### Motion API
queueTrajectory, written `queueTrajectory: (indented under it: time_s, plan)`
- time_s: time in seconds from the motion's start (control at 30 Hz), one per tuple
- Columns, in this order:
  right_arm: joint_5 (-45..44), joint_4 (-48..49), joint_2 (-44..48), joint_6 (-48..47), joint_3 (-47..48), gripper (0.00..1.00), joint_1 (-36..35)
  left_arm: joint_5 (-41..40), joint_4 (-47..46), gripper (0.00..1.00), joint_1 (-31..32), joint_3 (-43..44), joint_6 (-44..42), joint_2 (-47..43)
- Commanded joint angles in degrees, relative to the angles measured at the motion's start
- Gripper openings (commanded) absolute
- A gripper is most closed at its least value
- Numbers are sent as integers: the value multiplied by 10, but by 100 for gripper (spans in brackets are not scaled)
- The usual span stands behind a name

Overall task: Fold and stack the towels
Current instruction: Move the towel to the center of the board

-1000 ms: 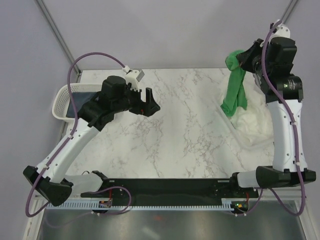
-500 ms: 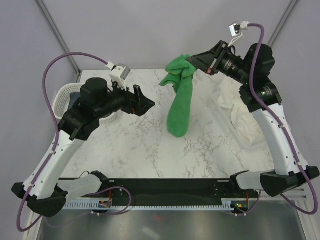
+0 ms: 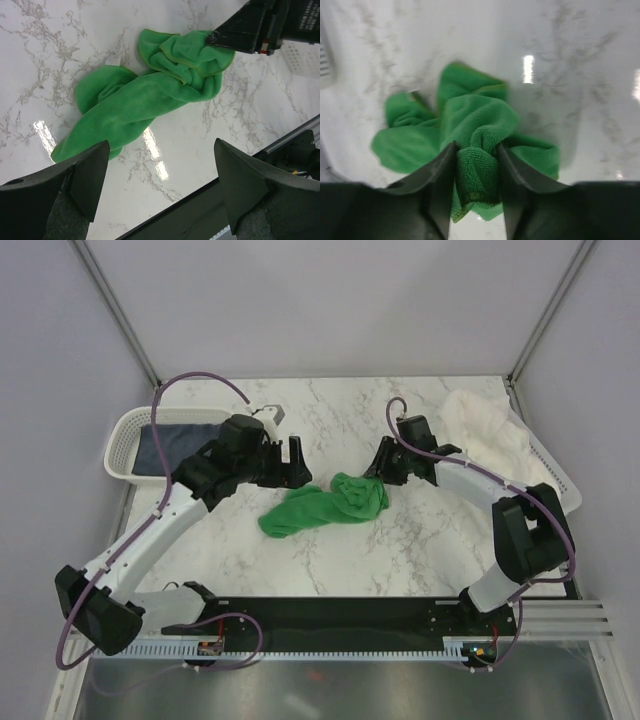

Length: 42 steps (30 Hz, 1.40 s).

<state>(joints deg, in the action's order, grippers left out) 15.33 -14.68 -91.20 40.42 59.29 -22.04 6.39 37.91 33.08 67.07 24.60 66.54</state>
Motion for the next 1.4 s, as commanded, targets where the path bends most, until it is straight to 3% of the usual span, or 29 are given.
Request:
queueTrajectory:
  time_s: [0.0,0.07,0.23,0.33,0.4,0.53,0.67,0.83,0.93,1.03,1.17,1.37]
  plan:
    - [-165,-44,24,-54,55,49,9,-38,-20,92,-4,9,29,38]
    - [-249,-78,43,-67,82,52,10,-24,-37,92,-5,10,38,58]
    - [-289,-135,52,-123,116,51,0,57,-116,88,-14,7,68,129]
    - [-276,-148,70,-138,107,50,-14,89,-148,87,-13,18,68,199]
    - [-290,-155,90,-147,101,48,-34,112,-155,80,-11,27,71,259]
    - [-211,-128,110,-105,61,49,-36,194,-247,77,-1,19,98,309]
    - [-175,-21,96,-84,-38,50,-37,191,-277,78,1,32,115,354]
    - [-94,97,35,-85,-87,47,-40,220,-325,76,8,15,171,394]
    - [-89,142,51,-111,-125,41,-46,190,-325,60,9,-11,200,402]
    - [-98,159,70,-138,-133,32,-54,157,-324,46,8,-26,215,402]
    - [-148,149,86,-173,-120,43,-82,145,-311,42,8,-21,221,409]
    - [-188,148,82,-182,-106,43,-119,125,-310,41,8,-42,228,395]
